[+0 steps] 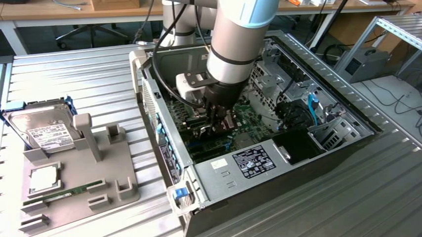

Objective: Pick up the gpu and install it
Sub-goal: 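Insert the gpu into the slot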

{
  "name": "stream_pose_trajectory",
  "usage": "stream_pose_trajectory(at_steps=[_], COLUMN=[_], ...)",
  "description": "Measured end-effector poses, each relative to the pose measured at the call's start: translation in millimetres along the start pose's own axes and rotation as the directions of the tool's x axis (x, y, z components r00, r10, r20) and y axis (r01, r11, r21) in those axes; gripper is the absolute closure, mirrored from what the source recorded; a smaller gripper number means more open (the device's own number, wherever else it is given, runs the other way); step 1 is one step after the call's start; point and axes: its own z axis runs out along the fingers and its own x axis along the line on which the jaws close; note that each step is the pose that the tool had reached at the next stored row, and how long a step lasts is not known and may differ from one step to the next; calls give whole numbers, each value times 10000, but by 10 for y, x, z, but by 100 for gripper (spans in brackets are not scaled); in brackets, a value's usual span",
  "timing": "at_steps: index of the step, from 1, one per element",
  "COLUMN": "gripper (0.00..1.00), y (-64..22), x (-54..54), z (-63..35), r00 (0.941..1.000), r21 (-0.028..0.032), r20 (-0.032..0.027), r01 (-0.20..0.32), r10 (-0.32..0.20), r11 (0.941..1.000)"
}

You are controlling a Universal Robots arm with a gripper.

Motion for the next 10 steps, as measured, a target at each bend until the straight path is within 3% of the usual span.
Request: stream_pose_trajectory(at_steps=[2,6,8,9,10], gripper=[73,73,73,73,73], y=[31,66,78,79,79], x=[0,1,1,1,1], z=[0,-1,-1,-1,0], r00=[10000,10000,10000,10000,10000], r21=[45,58,234,287,287], r20=[2,1,33,53,53], r01=[4,4,12,15,15], r10=[-4,-4,-13,-16,-16], r11=[10000,10000,9997,9996,9996])
